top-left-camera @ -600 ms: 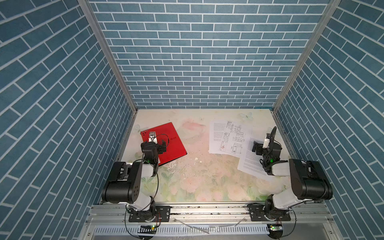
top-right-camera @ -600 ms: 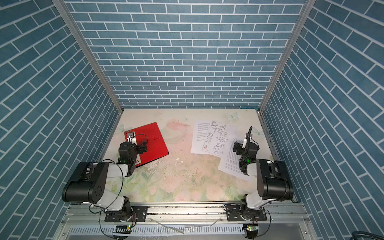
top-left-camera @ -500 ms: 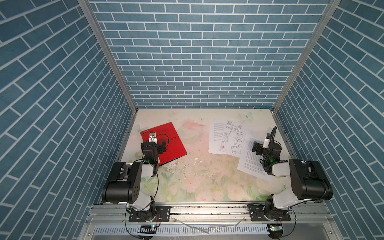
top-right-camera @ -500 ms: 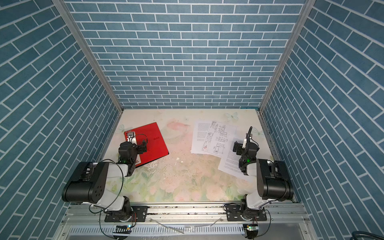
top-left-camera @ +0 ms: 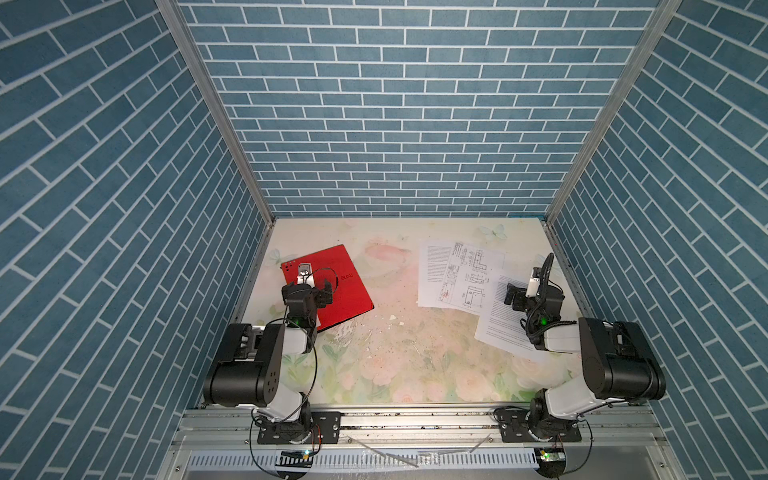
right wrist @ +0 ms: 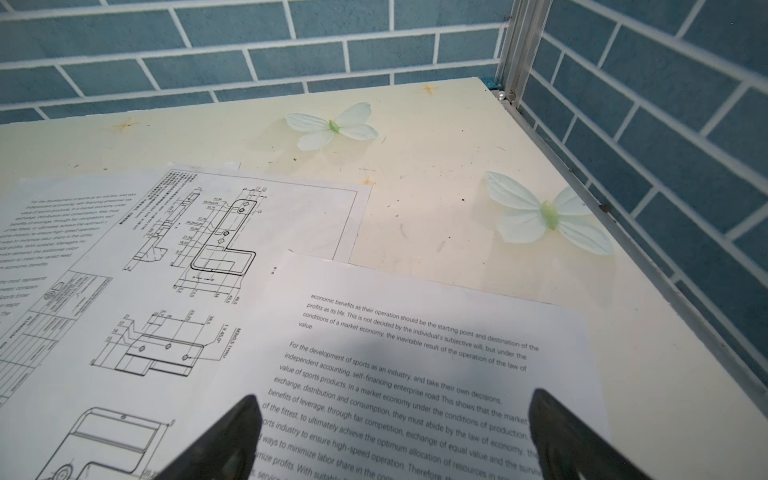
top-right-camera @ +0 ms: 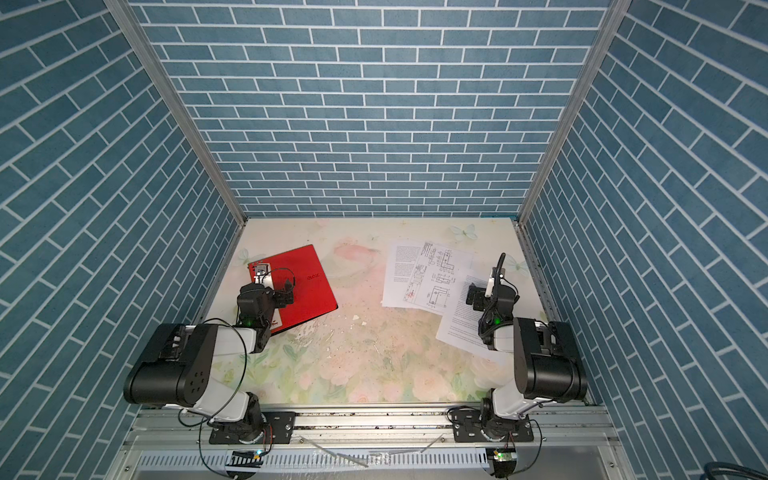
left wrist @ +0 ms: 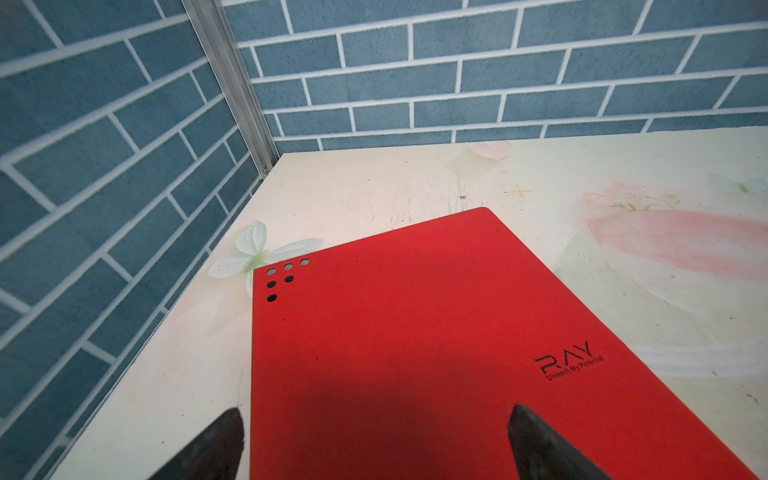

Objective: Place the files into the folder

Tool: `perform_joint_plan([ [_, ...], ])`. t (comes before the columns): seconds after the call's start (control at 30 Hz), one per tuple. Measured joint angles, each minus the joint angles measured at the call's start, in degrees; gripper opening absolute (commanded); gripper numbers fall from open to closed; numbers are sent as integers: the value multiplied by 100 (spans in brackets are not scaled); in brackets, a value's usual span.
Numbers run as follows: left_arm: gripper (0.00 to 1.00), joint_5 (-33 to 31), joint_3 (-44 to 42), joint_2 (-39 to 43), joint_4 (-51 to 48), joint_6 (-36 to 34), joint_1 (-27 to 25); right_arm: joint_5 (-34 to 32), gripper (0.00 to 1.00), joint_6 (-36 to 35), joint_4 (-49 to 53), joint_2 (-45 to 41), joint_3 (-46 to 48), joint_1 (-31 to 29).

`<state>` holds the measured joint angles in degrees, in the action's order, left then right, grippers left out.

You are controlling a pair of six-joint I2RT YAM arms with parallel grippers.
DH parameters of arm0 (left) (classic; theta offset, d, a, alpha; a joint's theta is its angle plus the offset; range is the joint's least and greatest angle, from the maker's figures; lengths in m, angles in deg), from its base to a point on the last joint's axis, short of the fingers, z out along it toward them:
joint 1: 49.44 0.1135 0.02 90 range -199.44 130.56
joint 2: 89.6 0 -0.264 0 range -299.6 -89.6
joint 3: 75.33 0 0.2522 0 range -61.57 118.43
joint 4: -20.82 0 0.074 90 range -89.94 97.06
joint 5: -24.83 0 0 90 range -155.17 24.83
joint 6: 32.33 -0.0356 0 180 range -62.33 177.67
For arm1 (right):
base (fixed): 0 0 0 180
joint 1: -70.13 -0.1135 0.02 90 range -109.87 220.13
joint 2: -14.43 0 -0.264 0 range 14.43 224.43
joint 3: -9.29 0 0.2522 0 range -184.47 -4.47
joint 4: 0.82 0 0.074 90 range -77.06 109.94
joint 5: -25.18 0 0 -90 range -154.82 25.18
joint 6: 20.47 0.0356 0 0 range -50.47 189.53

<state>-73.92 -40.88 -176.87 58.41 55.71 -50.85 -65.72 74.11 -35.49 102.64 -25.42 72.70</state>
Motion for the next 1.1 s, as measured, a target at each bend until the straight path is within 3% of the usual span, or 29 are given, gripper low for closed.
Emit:
perform_joint_plan([
  [0.4, 100, -2, 4, 31, -68, 0, 0, -11, 85, -13, 42, -9, -7, 2],
  [0.5, 100, -57, 251, 520, -1084, 52, -2, -168, 84, 11, 748, -275, -190, 2],
  [0.63, 100, -339, 1346, 1486, -2905, 501, -4, -289, 83, 337, 2146, -1040, -892, 2],
  [0.8, 100, -881, 2026, 2253, -4457, 1401, -2, 44, 78, 1217, 3093, -1821, -1462, -11],
  [0.93, 100, -935, 2035, 1996, -5519, 2065, 57, 525, 76, 2100, 3331, -1847, -1497, -251],
  [1.1, 100, -925, 2433, 1088, -6721, 2645, 96, 826, 75, 2778, 3556, -1349, -1742, -1198],
])
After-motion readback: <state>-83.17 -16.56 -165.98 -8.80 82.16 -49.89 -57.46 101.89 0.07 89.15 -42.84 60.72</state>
